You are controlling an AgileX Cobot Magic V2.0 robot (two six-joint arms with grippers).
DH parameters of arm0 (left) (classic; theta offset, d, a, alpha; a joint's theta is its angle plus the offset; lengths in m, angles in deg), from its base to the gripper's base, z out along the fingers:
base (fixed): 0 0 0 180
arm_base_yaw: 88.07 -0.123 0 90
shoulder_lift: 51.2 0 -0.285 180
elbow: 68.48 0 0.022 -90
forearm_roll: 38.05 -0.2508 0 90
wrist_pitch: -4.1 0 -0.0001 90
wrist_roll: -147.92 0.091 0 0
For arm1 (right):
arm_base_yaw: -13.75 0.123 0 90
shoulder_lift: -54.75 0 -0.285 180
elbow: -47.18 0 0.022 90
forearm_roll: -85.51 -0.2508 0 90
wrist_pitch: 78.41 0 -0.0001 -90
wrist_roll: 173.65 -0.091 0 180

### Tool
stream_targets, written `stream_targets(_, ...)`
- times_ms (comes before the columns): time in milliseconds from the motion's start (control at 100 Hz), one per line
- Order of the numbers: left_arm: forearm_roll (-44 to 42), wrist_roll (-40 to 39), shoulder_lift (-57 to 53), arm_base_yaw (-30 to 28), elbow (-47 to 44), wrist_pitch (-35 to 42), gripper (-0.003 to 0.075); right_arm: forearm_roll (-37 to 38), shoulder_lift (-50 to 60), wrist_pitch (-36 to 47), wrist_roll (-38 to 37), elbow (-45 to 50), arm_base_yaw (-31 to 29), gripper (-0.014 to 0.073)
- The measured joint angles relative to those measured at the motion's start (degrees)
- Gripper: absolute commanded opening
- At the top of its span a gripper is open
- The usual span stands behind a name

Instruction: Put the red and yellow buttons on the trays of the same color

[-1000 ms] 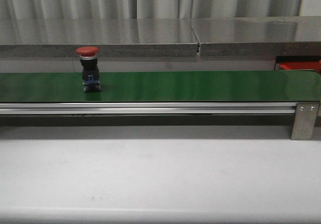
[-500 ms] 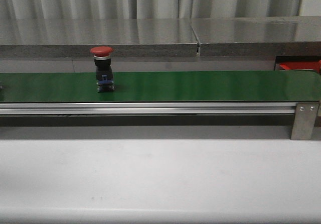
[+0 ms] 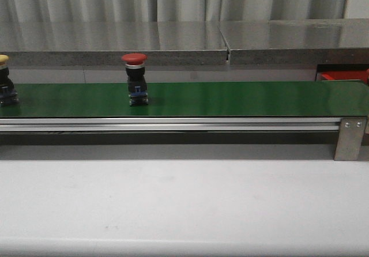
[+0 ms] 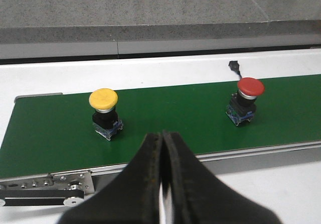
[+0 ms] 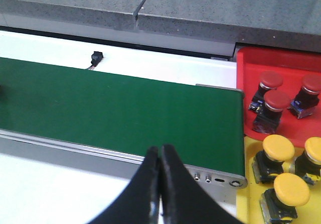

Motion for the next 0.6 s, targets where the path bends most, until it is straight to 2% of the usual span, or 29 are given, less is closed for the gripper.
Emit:
stream_targets(120,0.3,0.1,-6.5,0.0,-3.3,0.1,-0.002,0.4,-0.3,-0.9,0.0,-0.3,0.0,-0.0076)
stream_targets(270,0.5,0.1,-12.1,0.0,-5.3,0.1,-0.002,0.9,-3.9,-4.3,0.0,-5.0,0.7,-0.0075)
stream_targets(500,0.5,0.2,-13.9,0.0,-5.6,0.1,-0.002,2.9,-15.6,-8.7,0.1,-16.0,6.8,-0.0071)
stream_targets(550,0.5,0.2,-13.9,0.0,-5.6,0.1,-0.002,3.0,-18.7,-10.2,0.1,-18.8,8.4,-0.0054)
stream_targets(600,0.5,0.2,-13.9,0.0,-5.6,0.1,-0.002,3.1,-21.8,-11.3,0.1,-21.3,9.9,0.0003)
